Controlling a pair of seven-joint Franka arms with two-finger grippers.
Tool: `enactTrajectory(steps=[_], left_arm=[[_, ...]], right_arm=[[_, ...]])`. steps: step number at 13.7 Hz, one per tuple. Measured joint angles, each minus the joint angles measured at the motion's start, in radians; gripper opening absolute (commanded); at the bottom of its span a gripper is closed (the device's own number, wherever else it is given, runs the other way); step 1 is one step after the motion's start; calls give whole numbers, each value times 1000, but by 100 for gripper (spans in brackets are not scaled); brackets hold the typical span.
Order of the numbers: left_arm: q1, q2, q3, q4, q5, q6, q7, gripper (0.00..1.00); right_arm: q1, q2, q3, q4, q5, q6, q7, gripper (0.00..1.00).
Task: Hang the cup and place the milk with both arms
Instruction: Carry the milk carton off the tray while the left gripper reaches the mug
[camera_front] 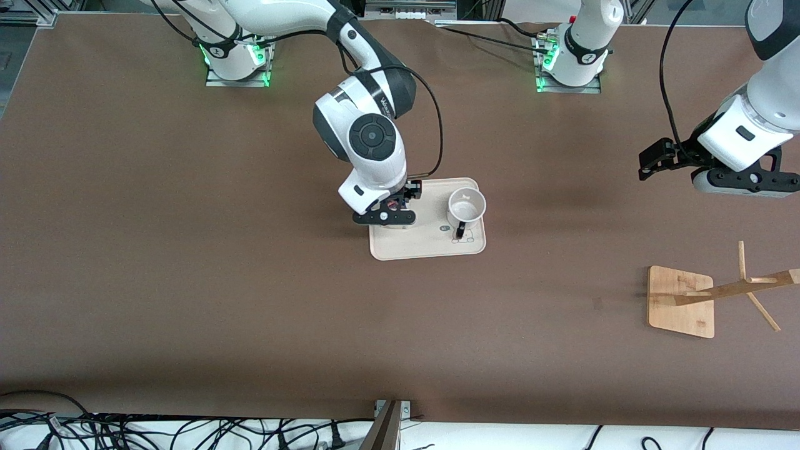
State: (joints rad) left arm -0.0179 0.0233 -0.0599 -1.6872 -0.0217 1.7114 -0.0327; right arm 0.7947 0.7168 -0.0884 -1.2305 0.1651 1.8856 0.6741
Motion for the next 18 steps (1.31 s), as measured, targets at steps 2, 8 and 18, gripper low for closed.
enactTrajectory(steps=[2,8,18], left_arm=[[0,0,0,0,0,0,0,100],[0,0,0,0,0,0,0,100],[0,0,0,2,0,0,0,100]], right_arm=[[1,0,0,-1,0,0,0,57],[5,0,2,0,0,0,51,48],[-33,-207,-16,38,-45,-179,66,49]])
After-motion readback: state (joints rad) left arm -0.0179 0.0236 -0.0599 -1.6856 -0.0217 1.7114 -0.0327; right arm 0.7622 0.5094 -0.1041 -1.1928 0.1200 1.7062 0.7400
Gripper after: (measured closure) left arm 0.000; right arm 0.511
